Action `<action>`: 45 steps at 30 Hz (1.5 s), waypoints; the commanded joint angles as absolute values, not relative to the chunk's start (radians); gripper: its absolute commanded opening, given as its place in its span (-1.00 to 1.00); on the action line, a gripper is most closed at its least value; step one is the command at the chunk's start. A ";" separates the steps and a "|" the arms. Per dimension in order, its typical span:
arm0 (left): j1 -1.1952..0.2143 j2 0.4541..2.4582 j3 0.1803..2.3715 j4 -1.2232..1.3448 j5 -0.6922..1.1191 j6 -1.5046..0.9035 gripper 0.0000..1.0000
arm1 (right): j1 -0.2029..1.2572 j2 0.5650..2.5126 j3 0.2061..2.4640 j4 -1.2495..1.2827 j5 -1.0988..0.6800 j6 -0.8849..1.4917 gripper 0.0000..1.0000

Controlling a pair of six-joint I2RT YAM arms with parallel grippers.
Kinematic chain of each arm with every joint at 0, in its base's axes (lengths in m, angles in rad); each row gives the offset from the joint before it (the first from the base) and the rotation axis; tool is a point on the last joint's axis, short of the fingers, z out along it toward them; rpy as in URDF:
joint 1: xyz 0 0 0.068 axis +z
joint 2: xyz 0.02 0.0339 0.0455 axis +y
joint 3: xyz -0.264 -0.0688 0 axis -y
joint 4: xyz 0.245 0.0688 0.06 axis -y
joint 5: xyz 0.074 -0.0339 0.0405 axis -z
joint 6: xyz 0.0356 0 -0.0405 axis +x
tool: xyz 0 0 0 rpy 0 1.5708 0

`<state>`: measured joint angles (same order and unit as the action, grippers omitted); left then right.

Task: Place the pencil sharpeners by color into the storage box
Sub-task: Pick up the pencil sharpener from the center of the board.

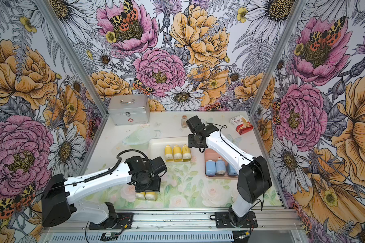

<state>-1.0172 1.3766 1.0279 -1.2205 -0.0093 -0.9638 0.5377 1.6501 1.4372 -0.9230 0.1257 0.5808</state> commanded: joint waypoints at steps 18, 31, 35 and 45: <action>-1.023 1.452 1.034 -1.234 -0.021 -0.989 0.32 | 0.520 1.664 1.411 -0.867 0.090 0.558 0.26; -1.023 1.506 1.042 -1.230 -0.018 -0.971 0.31 | 0.511 1.660 1.408 -0.861 0.084 0.555 0.26; -1.025 1.531 1.053 -1.229 -0.020 -0.962 0.31 | 0.508 1.659 1.406 -0.860 0.083 0.554 0.26; -1.025 1.576 1.086 -1.229 -0.021 -0.943 0.12 | 0.497 1.653 1.395 -0.855 0.080 0.552 0.26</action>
